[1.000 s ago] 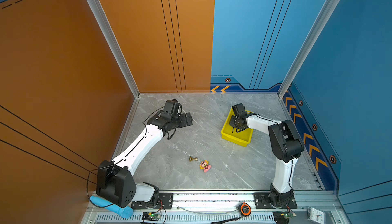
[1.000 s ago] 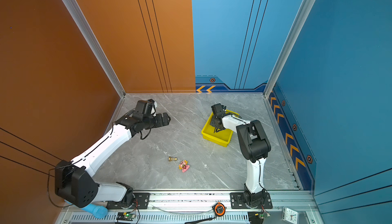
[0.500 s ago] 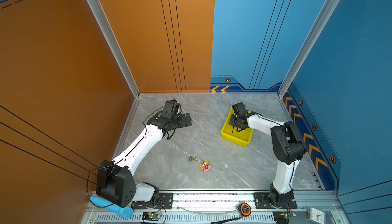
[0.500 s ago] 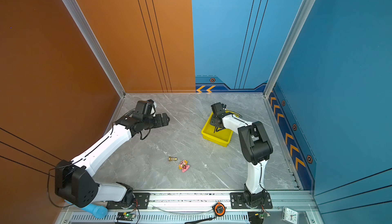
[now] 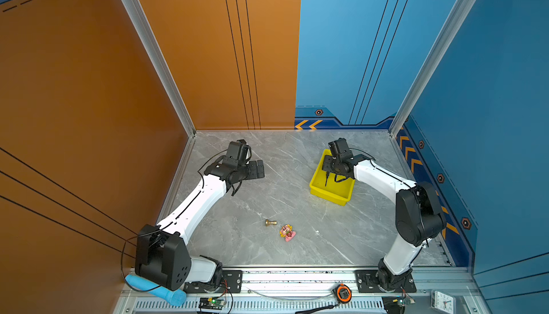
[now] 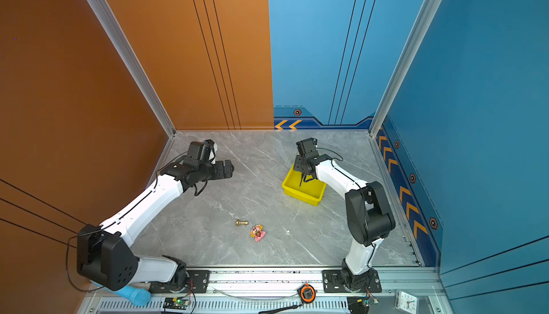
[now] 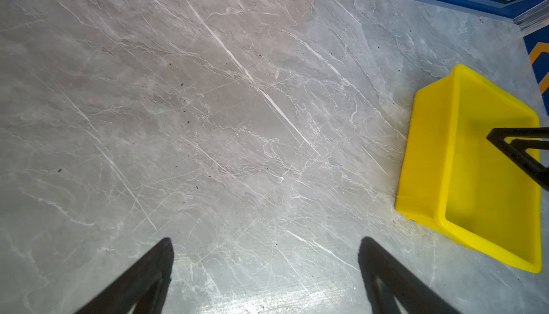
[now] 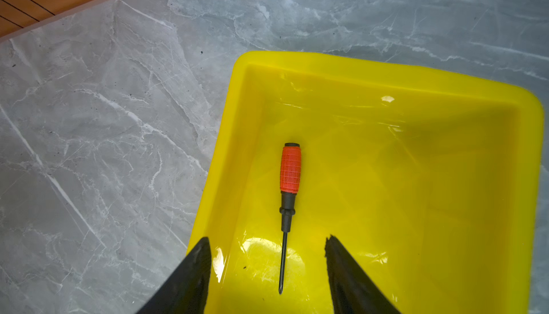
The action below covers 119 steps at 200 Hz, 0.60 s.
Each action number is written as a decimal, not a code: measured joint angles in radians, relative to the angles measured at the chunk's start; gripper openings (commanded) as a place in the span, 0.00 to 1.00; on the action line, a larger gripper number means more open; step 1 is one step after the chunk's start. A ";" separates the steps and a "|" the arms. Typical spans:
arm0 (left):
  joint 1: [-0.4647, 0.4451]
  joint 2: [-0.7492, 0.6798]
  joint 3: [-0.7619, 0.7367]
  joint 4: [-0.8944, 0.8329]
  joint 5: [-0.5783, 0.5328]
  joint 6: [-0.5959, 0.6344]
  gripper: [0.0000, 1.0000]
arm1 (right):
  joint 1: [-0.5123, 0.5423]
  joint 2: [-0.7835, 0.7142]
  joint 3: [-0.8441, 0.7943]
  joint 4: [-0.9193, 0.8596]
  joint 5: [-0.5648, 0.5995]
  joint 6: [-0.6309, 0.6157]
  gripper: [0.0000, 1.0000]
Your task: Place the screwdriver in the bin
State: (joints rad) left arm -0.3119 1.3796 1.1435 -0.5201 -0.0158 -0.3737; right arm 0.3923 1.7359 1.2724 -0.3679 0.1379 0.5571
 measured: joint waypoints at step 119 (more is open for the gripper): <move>0.023 -0.051 -0.082 0.003 -0.124 0.114 0.98 | 0.006 -0.138 0.005 -0.038 0.080 -0.114 0.88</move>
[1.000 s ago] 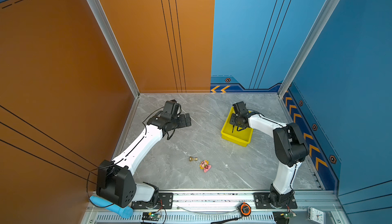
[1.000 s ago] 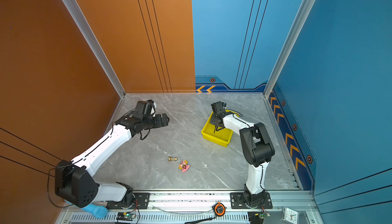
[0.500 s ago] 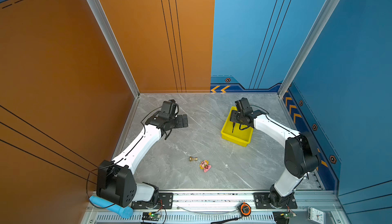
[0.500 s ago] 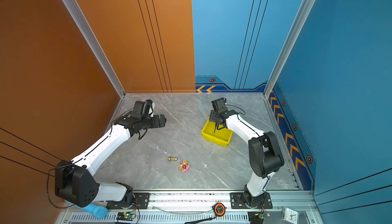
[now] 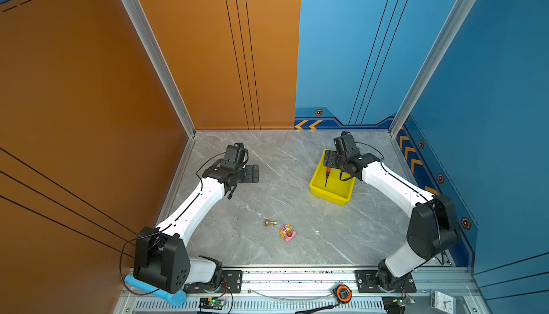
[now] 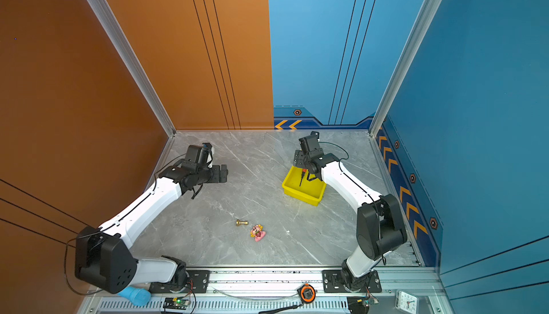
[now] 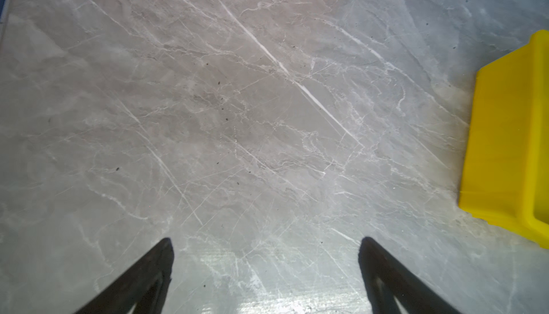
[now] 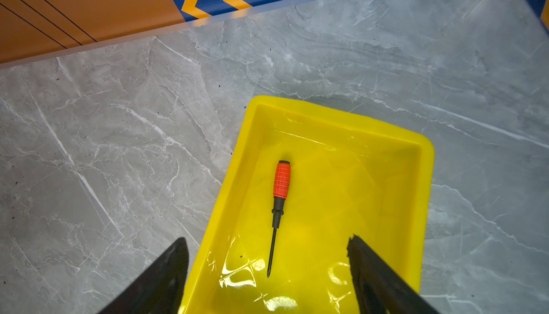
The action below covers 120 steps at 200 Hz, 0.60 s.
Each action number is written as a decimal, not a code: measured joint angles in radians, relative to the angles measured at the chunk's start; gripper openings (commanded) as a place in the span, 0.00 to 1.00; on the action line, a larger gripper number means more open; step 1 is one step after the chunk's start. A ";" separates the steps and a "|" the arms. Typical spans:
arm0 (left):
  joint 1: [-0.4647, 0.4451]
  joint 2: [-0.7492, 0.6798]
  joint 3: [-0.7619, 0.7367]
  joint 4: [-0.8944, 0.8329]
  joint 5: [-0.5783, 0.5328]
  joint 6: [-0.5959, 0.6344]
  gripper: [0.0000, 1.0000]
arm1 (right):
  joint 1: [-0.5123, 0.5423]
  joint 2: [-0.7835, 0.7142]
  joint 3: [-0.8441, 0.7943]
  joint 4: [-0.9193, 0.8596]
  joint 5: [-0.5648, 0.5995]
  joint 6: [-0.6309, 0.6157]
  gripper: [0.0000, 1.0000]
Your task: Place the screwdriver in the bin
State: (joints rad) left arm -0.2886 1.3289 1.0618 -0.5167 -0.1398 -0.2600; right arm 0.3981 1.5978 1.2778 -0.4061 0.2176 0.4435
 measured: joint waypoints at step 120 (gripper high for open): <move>0.132 -0.271 -0.296 0.121 -0.257 0.049 0.98 | -0.201 -0.444 -0.314 0.034 0.154 -0.099 1.00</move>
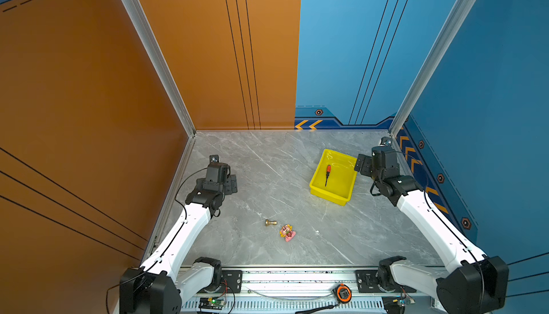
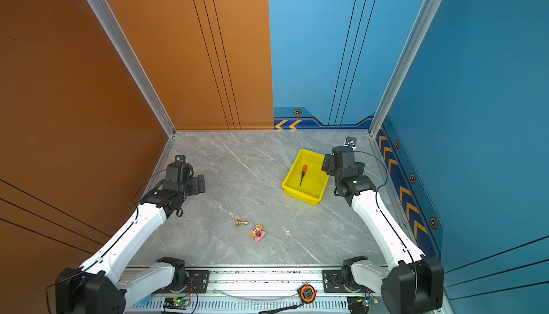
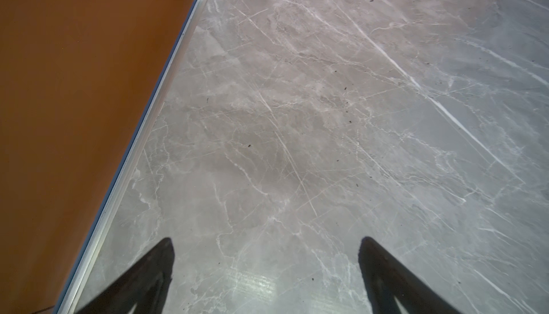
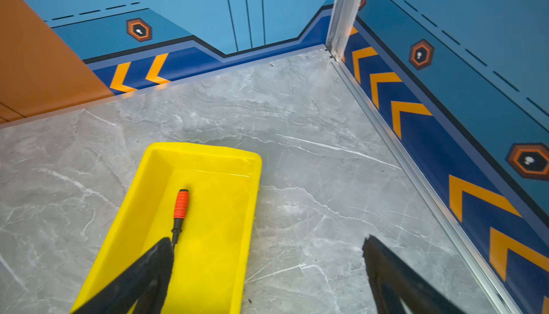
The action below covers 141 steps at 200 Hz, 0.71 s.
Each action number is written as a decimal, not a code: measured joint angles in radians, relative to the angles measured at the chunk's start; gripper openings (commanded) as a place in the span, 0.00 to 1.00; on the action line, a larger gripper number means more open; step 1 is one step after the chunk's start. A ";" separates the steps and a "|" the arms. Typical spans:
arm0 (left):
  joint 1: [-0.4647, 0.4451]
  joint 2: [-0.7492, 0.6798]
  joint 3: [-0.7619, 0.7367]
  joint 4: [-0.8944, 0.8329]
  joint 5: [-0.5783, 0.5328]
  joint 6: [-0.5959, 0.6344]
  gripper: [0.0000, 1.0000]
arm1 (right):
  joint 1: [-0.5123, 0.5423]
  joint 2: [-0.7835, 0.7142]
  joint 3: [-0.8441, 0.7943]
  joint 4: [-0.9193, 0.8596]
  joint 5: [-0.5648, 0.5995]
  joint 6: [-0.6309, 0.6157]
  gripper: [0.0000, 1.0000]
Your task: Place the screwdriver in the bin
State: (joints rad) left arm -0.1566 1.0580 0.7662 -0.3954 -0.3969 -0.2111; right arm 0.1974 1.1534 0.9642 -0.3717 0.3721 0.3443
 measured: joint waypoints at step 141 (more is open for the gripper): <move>0.078 -0.270 -0.447 0.343 0.053 0.161 0.98 | -0.061 -0.468 -0.745 0.409 0.024 -0.158 1.00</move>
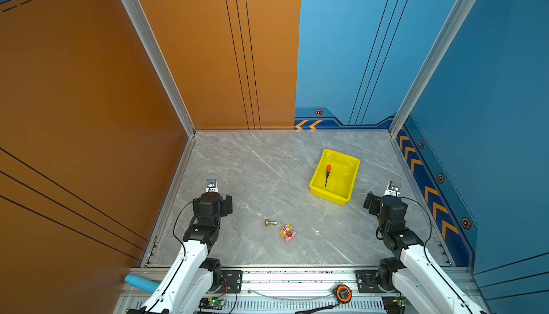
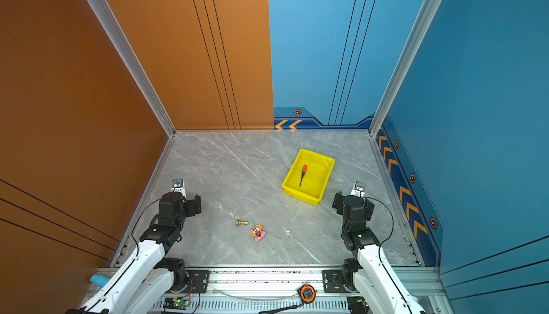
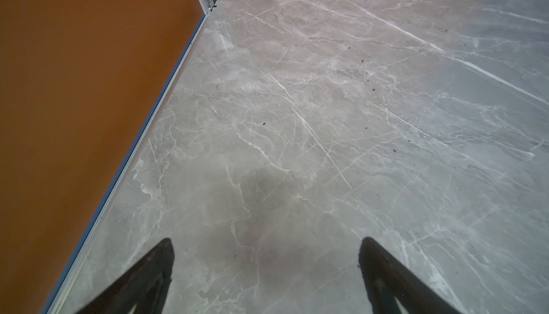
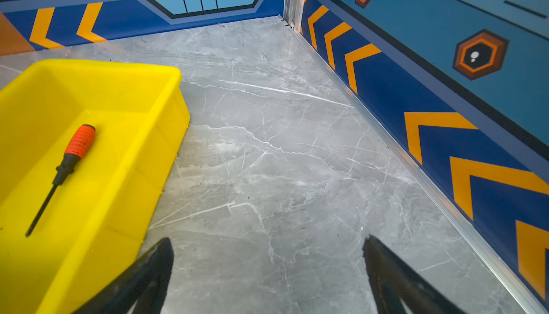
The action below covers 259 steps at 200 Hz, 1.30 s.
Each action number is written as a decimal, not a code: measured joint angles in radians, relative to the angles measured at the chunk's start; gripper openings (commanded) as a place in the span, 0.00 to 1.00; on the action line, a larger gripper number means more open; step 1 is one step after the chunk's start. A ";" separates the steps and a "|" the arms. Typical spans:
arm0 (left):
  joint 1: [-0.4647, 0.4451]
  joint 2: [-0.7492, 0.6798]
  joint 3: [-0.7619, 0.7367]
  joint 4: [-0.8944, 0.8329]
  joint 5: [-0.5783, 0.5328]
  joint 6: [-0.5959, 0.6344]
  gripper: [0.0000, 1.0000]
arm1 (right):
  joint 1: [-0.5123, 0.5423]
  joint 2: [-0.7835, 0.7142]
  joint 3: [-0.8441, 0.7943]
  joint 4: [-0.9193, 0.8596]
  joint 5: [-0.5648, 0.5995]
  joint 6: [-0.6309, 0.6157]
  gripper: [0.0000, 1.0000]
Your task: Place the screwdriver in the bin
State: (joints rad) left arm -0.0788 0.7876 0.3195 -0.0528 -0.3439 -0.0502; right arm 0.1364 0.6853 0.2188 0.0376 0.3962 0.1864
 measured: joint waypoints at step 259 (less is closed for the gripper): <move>0.013 0.761 0.051 0.919 0.031 0.029 0.98 | -0.048 0.851 0.116 0.898 -0.105 -0.155 1.00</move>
State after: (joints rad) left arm -0.0662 1.5486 0.3706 0.8665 -0.3126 -0.0216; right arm 0.0883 1.5368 0.3351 0.9352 0.2913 0.0311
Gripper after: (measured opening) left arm 0.979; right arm 0.998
